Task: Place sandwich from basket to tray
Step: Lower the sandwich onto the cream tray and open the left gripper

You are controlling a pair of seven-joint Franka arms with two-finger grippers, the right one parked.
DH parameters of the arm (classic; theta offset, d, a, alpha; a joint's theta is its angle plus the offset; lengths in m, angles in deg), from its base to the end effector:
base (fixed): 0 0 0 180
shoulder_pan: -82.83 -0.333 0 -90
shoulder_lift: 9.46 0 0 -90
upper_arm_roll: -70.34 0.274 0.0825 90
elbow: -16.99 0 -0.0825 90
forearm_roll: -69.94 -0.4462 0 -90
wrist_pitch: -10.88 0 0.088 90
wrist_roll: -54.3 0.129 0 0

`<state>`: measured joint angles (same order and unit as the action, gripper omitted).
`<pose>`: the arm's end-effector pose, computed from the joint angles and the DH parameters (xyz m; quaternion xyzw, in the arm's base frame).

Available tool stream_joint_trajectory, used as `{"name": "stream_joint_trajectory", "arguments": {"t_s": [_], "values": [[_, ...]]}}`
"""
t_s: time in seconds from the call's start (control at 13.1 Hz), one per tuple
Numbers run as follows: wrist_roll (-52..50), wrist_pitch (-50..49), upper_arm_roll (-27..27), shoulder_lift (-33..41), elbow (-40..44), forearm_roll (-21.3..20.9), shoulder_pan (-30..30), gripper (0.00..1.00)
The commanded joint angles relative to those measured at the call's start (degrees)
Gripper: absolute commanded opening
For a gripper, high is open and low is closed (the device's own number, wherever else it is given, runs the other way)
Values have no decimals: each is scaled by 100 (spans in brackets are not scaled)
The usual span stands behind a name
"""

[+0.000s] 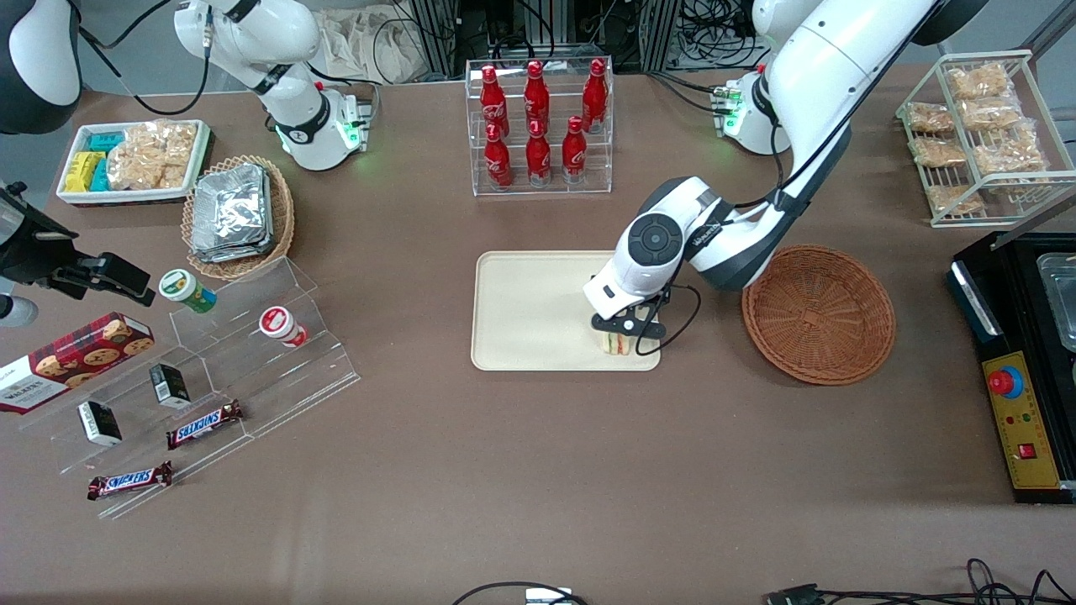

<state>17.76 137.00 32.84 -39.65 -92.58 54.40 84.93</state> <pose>0.4933 -0.4043 0.1597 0.9930 -0.0896 -0.0759 0.0079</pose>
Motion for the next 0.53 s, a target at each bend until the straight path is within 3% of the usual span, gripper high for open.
{"name": "stream_joint_trajectory", "arguments": {"t_s": [0.0, 0.23, 0.46], "values": [[-90, -525, -47, 363, 145, -72, -61, 100], [-55, -1709, -65, 680, 873, 77, -69, 100], [-47, -2643, -21, 1258, 1499, 796, -148, 100]]}}
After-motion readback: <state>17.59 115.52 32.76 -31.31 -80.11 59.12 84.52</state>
